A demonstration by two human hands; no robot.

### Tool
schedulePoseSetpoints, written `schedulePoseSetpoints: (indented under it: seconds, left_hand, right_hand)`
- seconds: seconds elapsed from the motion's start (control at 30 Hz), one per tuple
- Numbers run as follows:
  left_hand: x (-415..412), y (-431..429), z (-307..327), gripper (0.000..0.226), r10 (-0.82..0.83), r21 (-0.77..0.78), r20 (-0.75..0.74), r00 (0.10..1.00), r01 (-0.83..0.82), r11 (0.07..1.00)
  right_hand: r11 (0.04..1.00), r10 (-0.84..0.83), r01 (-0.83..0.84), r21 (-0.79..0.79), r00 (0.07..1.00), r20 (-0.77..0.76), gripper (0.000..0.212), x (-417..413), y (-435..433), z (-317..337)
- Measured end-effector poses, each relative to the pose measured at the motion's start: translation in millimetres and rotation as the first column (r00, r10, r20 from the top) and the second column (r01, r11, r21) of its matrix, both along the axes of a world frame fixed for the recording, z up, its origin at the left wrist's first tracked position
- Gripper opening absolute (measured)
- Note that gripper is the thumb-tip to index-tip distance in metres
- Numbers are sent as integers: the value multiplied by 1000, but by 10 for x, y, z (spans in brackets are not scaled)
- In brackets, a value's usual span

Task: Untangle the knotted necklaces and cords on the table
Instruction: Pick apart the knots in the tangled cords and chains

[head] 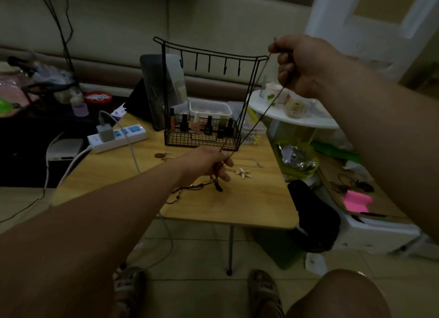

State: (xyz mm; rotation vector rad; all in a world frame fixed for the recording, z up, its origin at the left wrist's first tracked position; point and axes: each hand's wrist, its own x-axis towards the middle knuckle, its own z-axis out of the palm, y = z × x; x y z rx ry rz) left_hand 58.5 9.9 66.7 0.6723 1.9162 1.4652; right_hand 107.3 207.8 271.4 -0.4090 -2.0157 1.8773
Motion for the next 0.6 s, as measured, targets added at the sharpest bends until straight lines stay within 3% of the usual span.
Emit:
schedulePoseSetpoints:
  seconds: [0.23,0.37,0.47,0.6]
  left_hand:
    - [-290,-354,-50,32,157,-19,-6,988,-157,987]
    - [-417,-483,-32,31,230,-166,-219,948,-268,949]
    - [-482,-581,-1,33,150,-368,-463,874,-343,864]
    - [-516,-669,14,45,-53,-618,-564,824,-379,689]
  right_hand:
    - [967,-188,197,-159,980,66,14,69,459,-486]
    - [932,-238,269,-243,959,152,11,183,580,-980]
    - [890,-261,338,-306,928,265,19,252,601,-1425]
    - [883,-207,345,-317,895,396,22,361,476,-1936]
